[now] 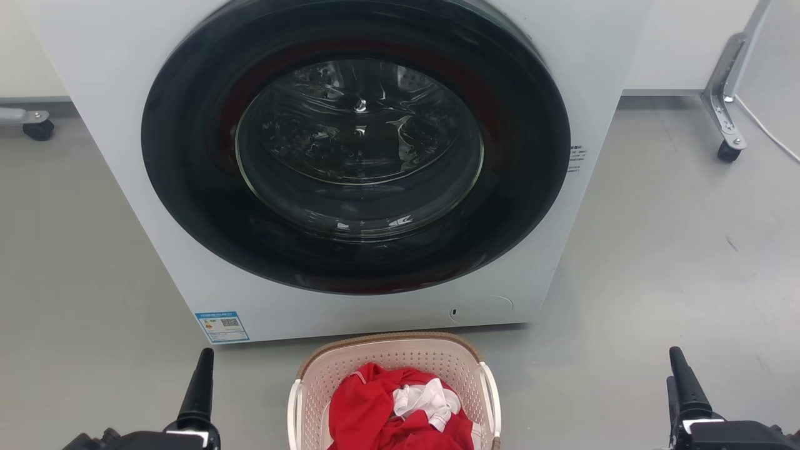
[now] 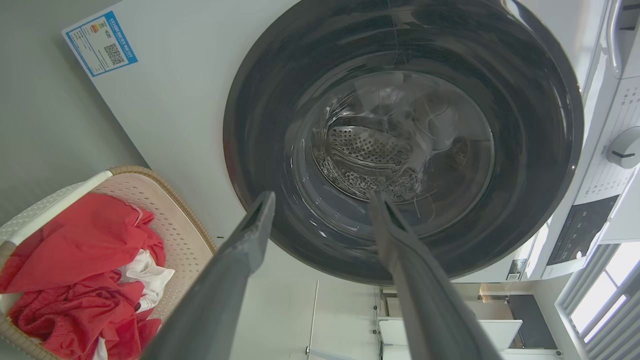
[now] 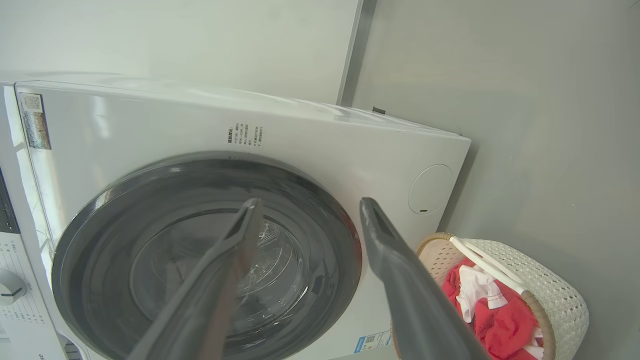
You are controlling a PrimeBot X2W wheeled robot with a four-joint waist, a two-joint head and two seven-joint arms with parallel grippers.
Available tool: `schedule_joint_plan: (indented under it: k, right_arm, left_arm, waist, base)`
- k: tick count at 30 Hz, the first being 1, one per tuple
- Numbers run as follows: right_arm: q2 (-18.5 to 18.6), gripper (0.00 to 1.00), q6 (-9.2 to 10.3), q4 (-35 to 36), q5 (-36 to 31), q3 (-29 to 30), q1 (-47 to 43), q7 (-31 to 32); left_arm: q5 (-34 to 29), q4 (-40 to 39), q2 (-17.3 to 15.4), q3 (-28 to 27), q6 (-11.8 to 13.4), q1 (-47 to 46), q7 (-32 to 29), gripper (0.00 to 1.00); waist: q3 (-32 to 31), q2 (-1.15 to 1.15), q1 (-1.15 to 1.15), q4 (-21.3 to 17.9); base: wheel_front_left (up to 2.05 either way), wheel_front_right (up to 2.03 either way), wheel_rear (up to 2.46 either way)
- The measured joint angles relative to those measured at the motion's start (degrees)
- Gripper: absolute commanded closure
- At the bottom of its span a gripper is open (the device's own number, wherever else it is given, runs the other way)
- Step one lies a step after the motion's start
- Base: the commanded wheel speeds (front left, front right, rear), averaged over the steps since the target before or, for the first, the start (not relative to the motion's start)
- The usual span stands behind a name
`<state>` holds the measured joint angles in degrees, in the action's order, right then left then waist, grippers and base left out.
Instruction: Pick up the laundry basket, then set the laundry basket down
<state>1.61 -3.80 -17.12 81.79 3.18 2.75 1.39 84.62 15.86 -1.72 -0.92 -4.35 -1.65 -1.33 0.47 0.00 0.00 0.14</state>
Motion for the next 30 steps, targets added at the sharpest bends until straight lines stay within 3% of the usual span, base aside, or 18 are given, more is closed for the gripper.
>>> schedule_joint_plan:
  k: [7,30]
  right_arm:
    - [0.0,0.00,1.36,1.3,-7.3,-1.8,0.0,-1.5]
    - [1.0,0.00,4.82,5.0,-32.9,-7.8,0.0,-6.5]
  left_arm:
    - [-4.9,-1.7,-0.1,1.6,1.4,0.0,1.5,0.00]
    - [-36.4,-5.1,-2.1,8.5,5.3,0.0,6.5,0.00]
  waist:
    - [0.1,0.00,0.00,0.1]
    - [0.3,0.00,0.00,0.5]
  base:
    - [0.00,0.00,0.00]
    - [0.00,0.00,0.00]
